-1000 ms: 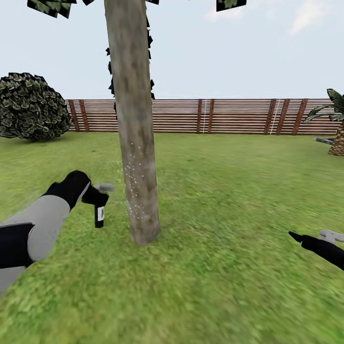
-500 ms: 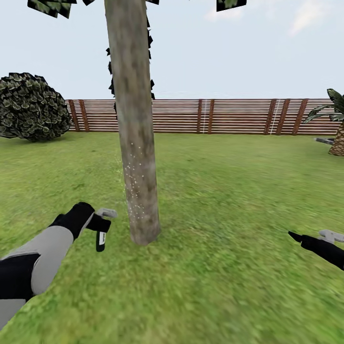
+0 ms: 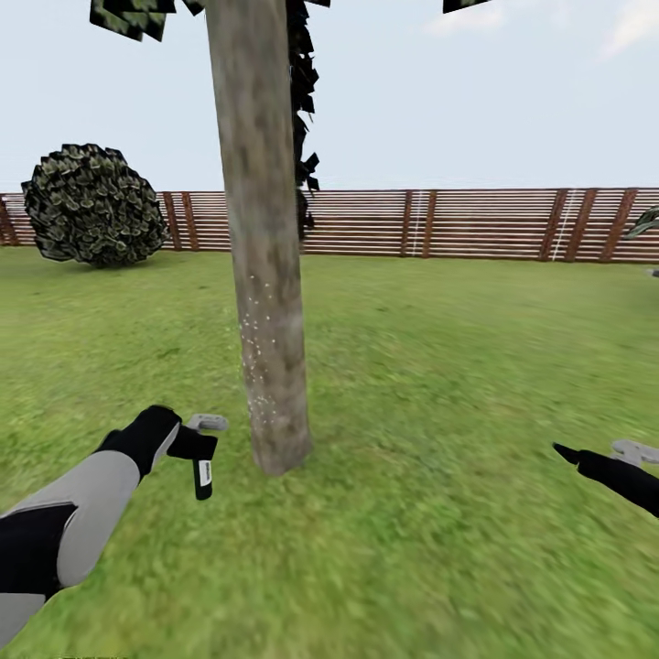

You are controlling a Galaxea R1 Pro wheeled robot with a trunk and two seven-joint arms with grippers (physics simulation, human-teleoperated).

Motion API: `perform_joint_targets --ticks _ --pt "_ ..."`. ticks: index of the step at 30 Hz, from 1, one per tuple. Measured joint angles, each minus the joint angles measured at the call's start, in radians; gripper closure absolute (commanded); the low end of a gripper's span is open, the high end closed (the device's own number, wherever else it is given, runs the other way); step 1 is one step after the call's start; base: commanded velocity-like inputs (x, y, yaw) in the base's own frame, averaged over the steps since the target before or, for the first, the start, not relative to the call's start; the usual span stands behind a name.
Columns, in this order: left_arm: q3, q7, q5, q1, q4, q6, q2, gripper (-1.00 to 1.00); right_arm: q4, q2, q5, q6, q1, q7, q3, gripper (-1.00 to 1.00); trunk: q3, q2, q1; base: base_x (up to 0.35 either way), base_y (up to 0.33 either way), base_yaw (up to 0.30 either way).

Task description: In the garden, pick up the pesticide atomizer on the floor and spray pesticide onto both trees until each tree trunk is fully covered.

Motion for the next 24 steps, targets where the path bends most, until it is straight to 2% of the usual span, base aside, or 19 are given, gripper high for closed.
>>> perform_joint_targets --ticks 5,10,16,24 --pt "0.0 0.001 -0.001 0.0 0.001 0.003 0.003 1.0 0.0 0.0 0.0 0.0 0.0 0.0 0.0 -1.0 0.0 0.0 0.0 0.12 -0.278 0.234" --pt "0.0 0.001 -0.001 0.025 0.002 0.003 0.004 1.0 0.0 0.0 0.0 0.0 0.0 0.0 0.0 -1.0 0.0 0.0 0.0 0.013 -0.299 0.186" --pt "0.0 0.001 -0.001 0.029 0.0 0.003 0.004 1.0 0.0 0.0 0.0 0.0 0.0 0.0 0.0 -1.0 0.0 0.0 0.0 0.0 -0.302 0.159" --pt "0.0 0.002 -0.001 0.032 0.001 0.003 0.007 1.0 0.0 0.001 0.0 -0.001 0.0 -0.005 0.003 -1.0 0.0 0.0 0.0 0.012 -0.309 0.03"
